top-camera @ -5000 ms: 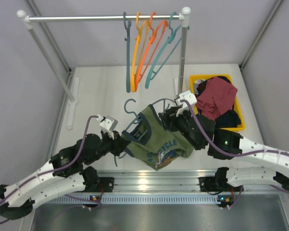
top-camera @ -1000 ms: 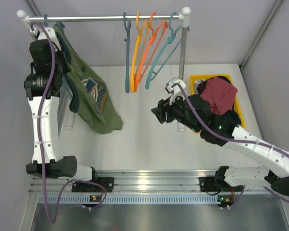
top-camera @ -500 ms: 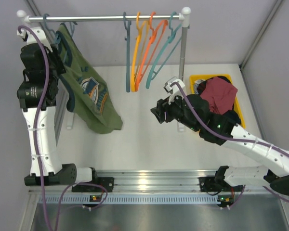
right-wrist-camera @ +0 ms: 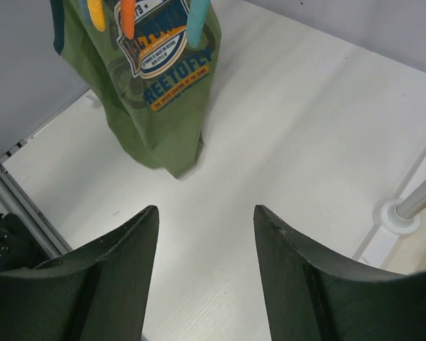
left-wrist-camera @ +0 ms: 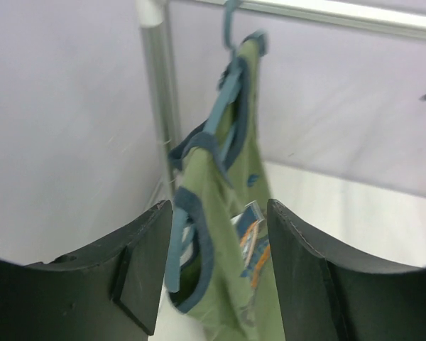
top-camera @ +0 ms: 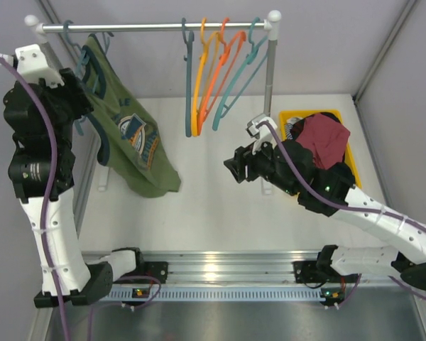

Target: Place the tank top on the hanger

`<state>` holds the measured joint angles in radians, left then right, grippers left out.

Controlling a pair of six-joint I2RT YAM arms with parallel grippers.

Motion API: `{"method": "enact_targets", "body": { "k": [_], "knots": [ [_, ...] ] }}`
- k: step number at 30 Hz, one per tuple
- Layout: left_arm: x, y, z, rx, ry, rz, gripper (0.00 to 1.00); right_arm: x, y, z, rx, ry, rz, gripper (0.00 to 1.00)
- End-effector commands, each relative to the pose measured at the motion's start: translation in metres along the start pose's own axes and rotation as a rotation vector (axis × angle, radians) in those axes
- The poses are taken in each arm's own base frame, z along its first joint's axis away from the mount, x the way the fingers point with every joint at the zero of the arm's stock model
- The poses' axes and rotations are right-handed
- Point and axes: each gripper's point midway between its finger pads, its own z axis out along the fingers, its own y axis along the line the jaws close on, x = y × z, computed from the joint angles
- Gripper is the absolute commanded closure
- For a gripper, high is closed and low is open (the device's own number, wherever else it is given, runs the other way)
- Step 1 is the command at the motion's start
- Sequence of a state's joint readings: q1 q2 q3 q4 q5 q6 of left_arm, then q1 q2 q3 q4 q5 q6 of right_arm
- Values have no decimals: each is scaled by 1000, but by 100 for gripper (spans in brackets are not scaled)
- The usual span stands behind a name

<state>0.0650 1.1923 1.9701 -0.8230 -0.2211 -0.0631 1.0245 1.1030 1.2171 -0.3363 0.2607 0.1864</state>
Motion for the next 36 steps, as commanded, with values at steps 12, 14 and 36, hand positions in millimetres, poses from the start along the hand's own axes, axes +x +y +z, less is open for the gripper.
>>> {"method": "enact_targets", "body": {
  "k": [12,14,36],
  "knots": [
    [12,-95,-36,545,-46,-274,35,-6,-22,-28,64,-78,39,41],
    [21,-98,-41,567,-48,-300,35,-4,-26,-32,76,-80,41,40],
    [257,-188,-79,557,349,-264,38,60,-57,-48,204,14,109,37]
  ]
}}
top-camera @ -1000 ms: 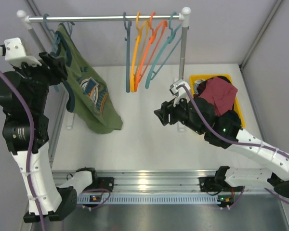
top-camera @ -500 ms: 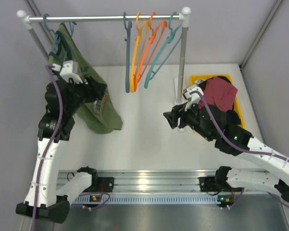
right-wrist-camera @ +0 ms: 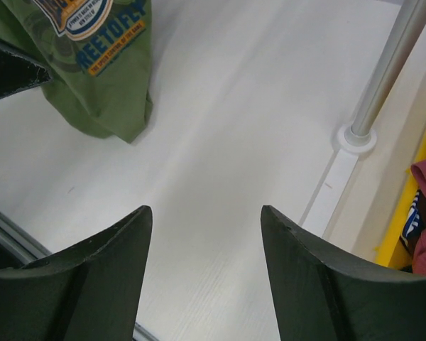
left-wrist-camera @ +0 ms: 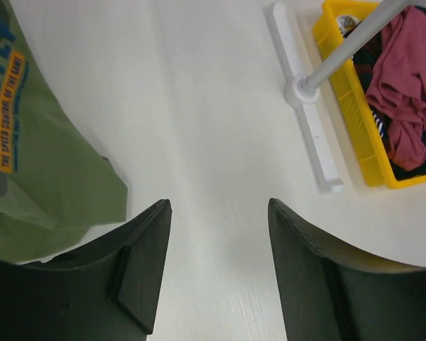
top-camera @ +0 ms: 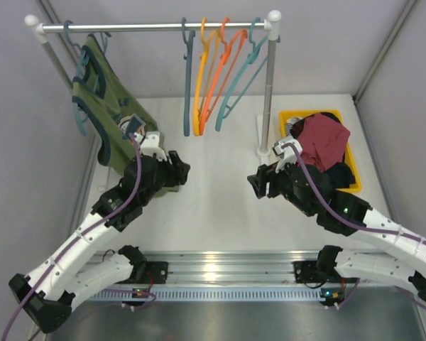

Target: Place the tank top on the hanger

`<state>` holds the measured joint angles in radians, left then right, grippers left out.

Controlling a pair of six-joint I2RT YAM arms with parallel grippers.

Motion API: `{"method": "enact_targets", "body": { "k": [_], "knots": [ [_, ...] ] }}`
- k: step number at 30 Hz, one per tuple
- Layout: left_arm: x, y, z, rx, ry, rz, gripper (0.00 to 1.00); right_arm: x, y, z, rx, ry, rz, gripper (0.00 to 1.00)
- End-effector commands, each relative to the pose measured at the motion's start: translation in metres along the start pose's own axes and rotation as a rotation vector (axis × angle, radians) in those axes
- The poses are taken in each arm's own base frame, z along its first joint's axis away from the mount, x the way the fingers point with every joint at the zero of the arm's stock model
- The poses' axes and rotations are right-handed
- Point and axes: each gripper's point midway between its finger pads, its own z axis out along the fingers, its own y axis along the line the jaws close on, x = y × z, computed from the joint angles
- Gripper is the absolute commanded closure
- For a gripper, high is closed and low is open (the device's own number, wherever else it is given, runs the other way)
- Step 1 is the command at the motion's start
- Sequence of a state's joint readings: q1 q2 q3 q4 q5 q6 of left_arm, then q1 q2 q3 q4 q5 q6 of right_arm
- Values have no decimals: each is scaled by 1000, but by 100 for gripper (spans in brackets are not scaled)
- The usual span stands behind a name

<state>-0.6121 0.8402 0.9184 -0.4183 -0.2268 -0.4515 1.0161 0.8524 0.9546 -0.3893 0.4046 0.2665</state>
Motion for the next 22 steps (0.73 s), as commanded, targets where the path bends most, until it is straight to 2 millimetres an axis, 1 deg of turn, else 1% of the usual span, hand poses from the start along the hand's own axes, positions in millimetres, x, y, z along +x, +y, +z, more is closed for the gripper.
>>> {"method": "enact_targets", "body": {
  "k": [1,2,3,4,6,7,9,10,11,12,13,17,20,22],
  "knots": [
    [3,-12,2,17,-65,-60,39,12,-11,0,49,12,47,37],
    [16,-10,4,12,-43,-54,39,17,-14,0,57,19,54,37],
    [22,-13,5,18,-31,-51,40,18,-15,-2,62,16,73,36],
    [33,-20,3,42,-6,-40,40,30,-17,-1,70,35,74,35],
    [50,-22,4,43,20,-22,41,35,-19,-3,73,33,109,33],
    [60,-29,3,64,43,2,41,44,-22,-2,83,47,113,30],
    [71,-30,2,57,54,26,42,48,-24,-4,95,47,150,27],
    [78,-36,1,71,68,44,42,52,-26,-5,104,52,159,22],
    [81,-36,1,75,76,56,42,53,-27,-6,110,49,171,18],
    [83,-37,1,74,76,63,42,50,-30,-9,126,29,198,13],
    [86,-39,0,82,85,78,42,53,-33,-9,137,30,205,1],
    [83,-47,-1,109,87,93,42,53,-37,-10,163,24,221,0],
    [79,-49,-2,120,84,111,42,53,-38,-7,188,46,218,0],
    [79,-50,-3,121,86,115,42,51,-42,-5,230,43,236,0]
  ]
}}
